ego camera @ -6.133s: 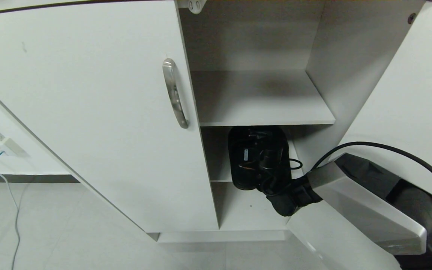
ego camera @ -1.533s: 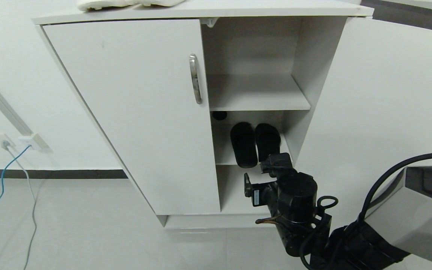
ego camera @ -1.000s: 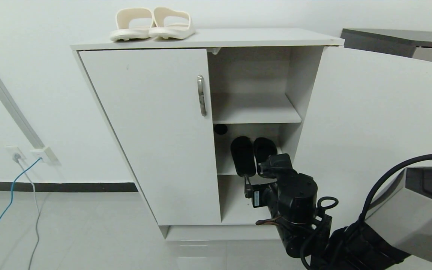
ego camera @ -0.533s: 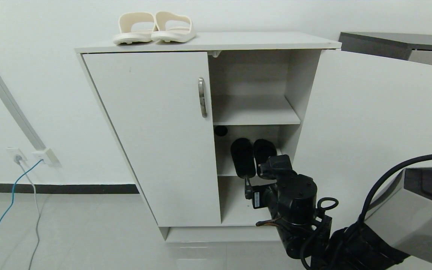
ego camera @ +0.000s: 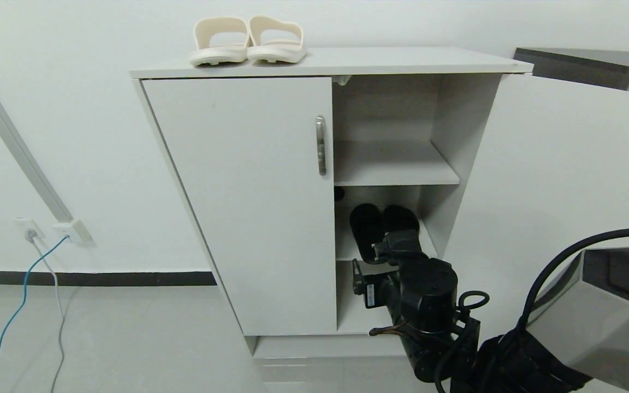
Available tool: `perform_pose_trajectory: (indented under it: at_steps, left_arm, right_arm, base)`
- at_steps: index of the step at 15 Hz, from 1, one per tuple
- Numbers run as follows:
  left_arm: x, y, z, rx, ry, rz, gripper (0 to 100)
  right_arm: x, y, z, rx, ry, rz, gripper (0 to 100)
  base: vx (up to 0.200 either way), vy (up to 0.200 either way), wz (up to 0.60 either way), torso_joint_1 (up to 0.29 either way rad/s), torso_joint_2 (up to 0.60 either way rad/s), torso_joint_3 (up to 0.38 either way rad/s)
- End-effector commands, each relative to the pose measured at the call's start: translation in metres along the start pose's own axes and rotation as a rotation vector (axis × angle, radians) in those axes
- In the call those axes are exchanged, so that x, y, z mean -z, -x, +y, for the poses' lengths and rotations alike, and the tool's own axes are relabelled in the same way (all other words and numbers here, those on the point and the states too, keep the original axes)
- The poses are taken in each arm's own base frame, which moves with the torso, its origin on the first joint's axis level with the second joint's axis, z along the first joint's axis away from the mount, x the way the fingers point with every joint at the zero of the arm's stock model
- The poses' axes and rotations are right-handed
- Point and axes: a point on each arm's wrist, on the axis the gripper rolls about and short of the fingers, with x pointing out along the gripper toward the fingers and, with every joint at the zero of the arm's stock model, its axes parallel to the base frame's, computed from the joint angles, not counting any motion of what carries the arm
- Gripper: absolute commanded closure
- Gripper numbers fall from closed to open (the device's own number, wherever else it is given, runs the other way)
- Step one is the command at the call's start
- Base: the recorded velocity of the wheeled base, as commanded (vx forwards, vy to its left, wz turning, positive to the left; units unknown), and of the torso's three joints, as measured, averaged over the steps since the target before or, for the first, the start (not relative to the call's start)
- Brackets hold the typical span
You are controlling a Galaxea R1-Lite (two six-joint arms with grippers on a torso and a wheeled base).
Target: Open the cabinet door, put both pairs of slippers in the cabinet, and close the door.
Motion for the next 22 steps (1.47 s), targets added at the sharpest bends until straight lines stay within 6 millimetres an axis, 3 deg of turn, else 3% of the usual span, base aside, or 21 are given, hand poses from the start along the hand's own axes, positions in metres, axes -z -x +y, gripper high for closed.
perform_pose_trajectory:
  at_steps: [1,10,16,22]
  left_arm:
    - [0.000,0.000,0.000,-0.001,0.000,0.000,100]
    - [0.000,0.000,0.000,-0.001,0.000,0.000,100]
    - [0.000,0.000,0.000,-0.001,0.000,0.000,100]
    - [0.000,0.000,0.000,-0.001,0.000,0.000,100]
  right_arm:
    - [0.001,0.000,0.000,0.000,0.003,0.003,0]
    - [-0.001,0.004,-0.004,0.000,0.011,0.002,0]
    - [-0.005,0.011,-0.019,-0.007,0.074,-0.019,0]
    - [-0.007,0.015,-0.020,-0.021,0.090,-0.019,0]
  base:
    - [0.000,0.200,0.00,0.007,0.00,0.007]
    - [0.000,0.200,0.00,0.000,0.00,0.003]
    - [0.000,0.000,0.00,0.000,0.00,0.000]
    - [0.000,0.000,0.00,0.000,0.00,0.000]
